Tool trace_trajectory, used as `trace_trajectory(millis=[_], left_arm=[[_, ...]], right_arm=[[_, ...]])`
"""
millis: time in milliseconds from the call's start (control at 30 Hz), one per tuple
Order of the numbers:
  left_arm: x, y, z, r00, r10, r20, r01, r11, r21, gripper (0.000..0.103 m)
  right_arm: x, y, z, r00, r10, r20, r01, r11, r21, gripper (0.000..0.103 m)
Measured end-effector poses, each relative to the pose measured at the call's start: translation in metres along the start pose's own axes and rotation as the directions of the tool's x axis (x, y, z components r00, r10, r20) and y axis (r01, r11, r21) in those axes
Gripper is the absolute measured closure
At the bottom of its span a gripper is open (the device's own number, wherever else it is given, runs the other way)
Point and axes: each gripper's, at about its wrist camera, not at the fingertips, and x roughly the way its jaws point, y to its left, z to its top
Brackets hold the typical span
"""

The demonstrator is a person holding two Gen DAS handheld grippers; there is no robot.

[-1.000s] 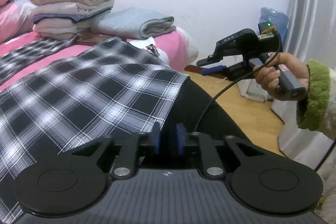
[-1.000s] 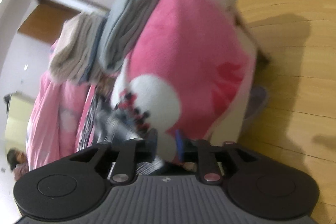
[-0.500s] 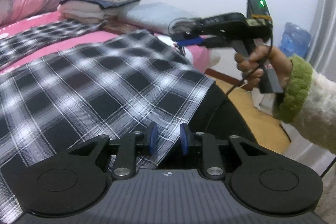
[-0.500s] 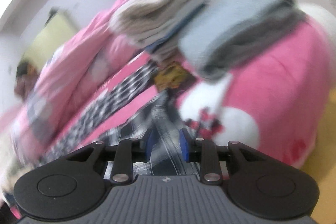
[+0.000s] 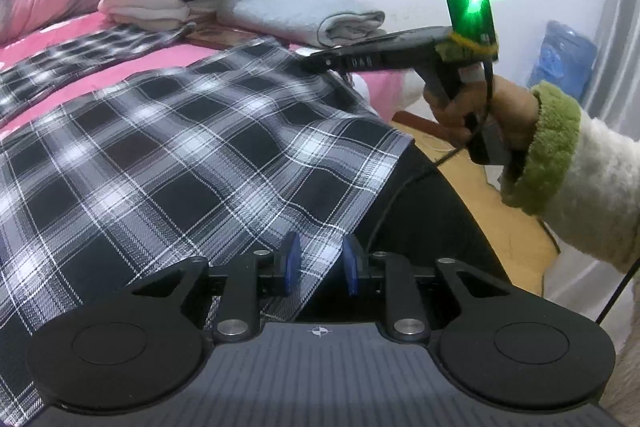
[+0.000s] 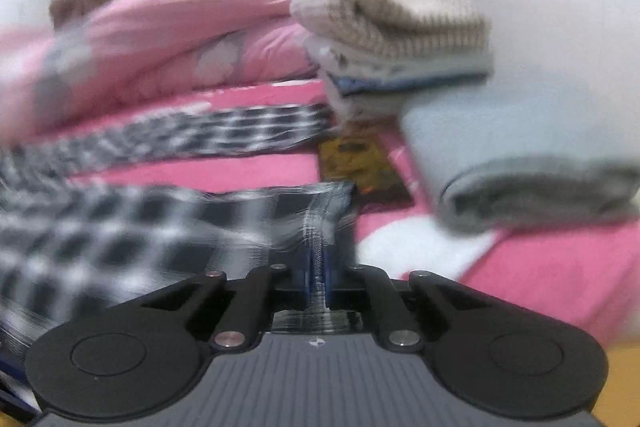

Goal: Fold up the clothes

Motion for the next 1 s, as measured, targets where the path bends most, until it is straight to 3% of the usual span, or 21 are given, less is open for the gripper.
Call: trace_trajectory(millis=[100,133,167,267,400,467,567,633,767,867,1000], left_arm=[[0.000,0.001,0.000,1.000,0.000,-0.009,0.000,1.000,0.002,0.080],[0.000,0.001,0.000,1.000,0.000,-0.011,0.000,1.000,0.004,0.080],[0.000,0.001,0.000,1.000,0.000,-0.014,0.000,1.000,0.007,0.080],[0.000,0.000,0.000,1.000,0.001,-0.019,-0.001,1.000,0.016,0.080],[-0.001,-0.001,-0.001,1.000,0.006,-0.021,-0.006,1.000,0.015,0.080],[-0.002,0.000,-0.002,1.000,0.009,-0.022,-0.009,1.000,0.009,0.080],[-0.005,0.002,-0.003,1.000,0.004,-0.021,-0.004,1.000,-0.008,0.080],[-0.006,0.002,-0.003,1.000,-0.003,-0.025,0.003,1.000,-0.014,0.080],[-0.006,0.000,-0.004,0.999,-0.012,-0.035,0.012,1.000,-0.006,0.080],[-0.008,-0.002,-0.004,0.999,-0.013,-0.037,0.013,1.000,0.000,0.080],[-0.015,-0.004,-0.005,0.999,-0.012,-0.034,0.012,1.000,0.005,0.080]], right_arm=[[-0.001,0.013,-0.003,0.996,-0.089,0.012,0.090,0.992,-0.086,0.085],[-0.004,0.012,-0.003,0.993,-0.115,0.024,0.117,0.990,-0.077,0.071],[-0.007,0.010,-0.002,0.989,-0.141,0.039,0.143,0.988,-0.060,0.065],[-0.016,-0.005,0.005,0.989,-0.127,0.075,0.124,0.991,0.048,0.069],[-0.009,-0.009,0.016,0.996,0.027,0.079,-0.035,0.995,0.095,0.083],[0.005,-0.009,0.016,0.996,0.083,0.044,-0.087,0.990,0.108,0.085],[0.023,-0.023,0.011,0.999,0.034,-0.017,-0.031,0.985,0.171,0.094],[0.020,-0.032,0.013,1.000,0.005,0.004,-0.006,0.977,0.212,0.093],[0.011,-0.042,0.020,0.995,0.074,0.069,-0.091,0.954,0.287,0.093],[0.033,-0.041,0.019,0.982,0.183,0.049,-0.189,0.930,0.317,0.093],[0.042,-0.057,0.005,0.982,0.183,0.042,-0.183,0.888,0.423,0.095]])
